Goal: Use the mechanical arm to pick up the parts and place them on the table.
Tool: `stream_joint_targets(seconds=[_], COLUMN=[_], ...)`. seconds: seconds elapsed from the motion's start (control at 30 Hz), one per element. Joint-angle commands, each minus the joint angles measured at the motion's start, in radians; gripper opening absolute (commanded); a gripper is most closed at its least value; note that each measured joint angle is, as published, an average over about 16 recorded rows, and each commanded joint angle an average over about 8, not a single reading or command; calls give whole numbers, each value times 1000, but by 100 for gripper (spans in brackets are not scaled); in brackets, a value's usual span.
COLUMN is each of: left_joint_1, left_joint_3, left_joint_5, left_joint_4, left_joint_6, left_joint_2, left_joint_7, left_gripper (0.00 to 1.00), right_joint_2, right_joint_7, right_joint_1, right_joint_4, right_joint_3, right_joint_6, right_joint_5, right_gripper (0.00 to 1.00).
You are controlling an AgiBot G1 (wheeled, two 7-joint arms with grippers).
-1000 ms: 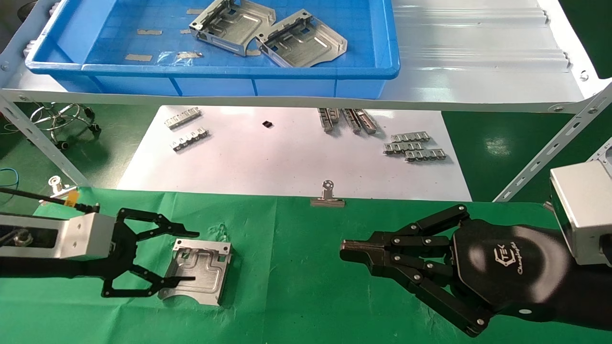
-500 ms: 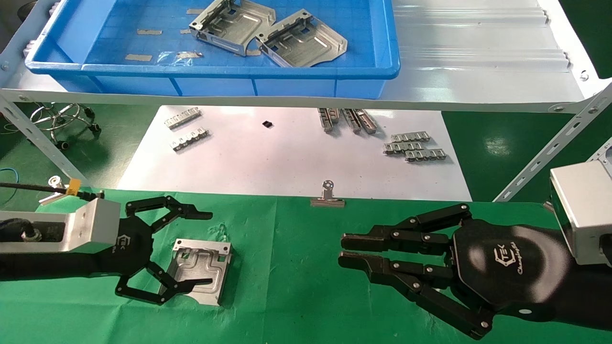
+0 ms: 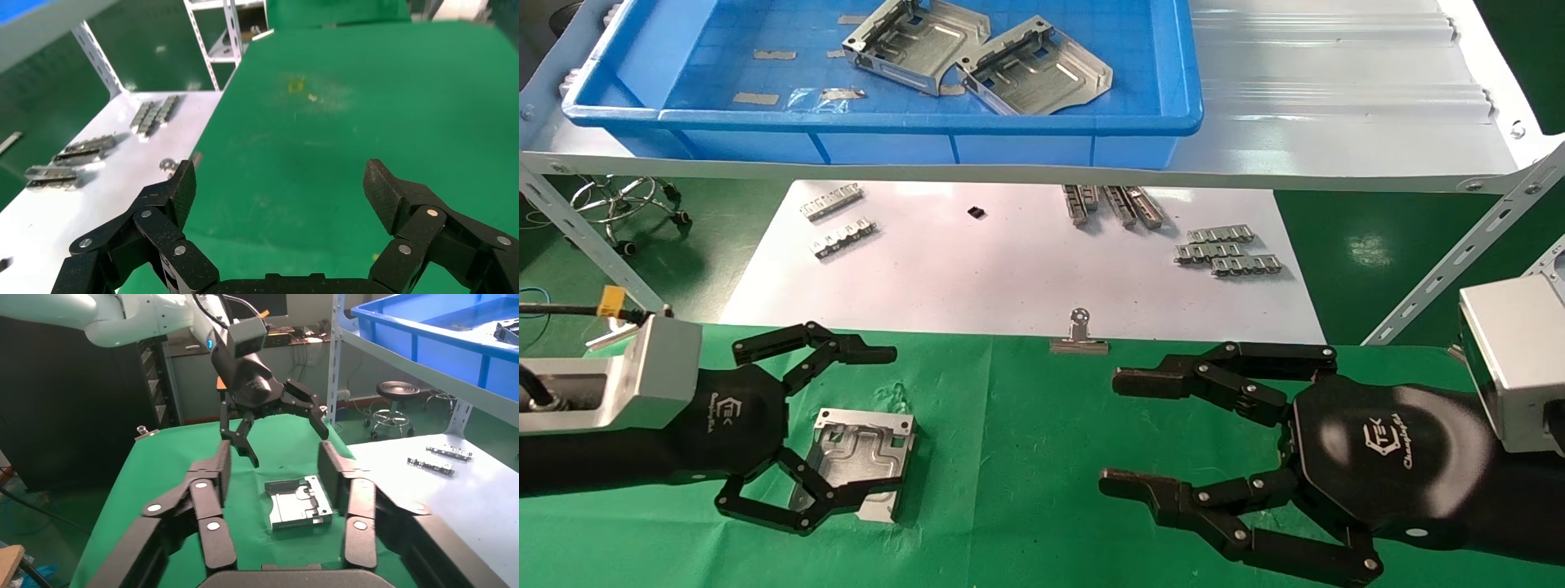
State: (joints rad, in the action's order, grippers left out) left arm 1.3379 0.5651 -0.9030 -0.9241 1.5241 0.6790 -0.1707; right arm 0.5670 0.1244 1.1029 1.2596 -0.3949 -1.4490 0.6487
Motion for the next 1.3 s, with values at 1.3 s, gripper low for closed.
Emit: stream_joint_targets(seconds=[1.3], left_joint_1=[-278], left_joint_3=[-301], left_joint_5=[185], left_joint_4=[-379], left_joint_6=[-30], left_joint_2=[-72], left_joint_7=[370], left_gripper=[100], right_joint_2=[0], right_joint_7=[0], right_joint_1=[0], right_joint_4=[0], right_joint_3=[0], right_joint_6=[0], right_joint_5=[-1], right_gripper=[100])
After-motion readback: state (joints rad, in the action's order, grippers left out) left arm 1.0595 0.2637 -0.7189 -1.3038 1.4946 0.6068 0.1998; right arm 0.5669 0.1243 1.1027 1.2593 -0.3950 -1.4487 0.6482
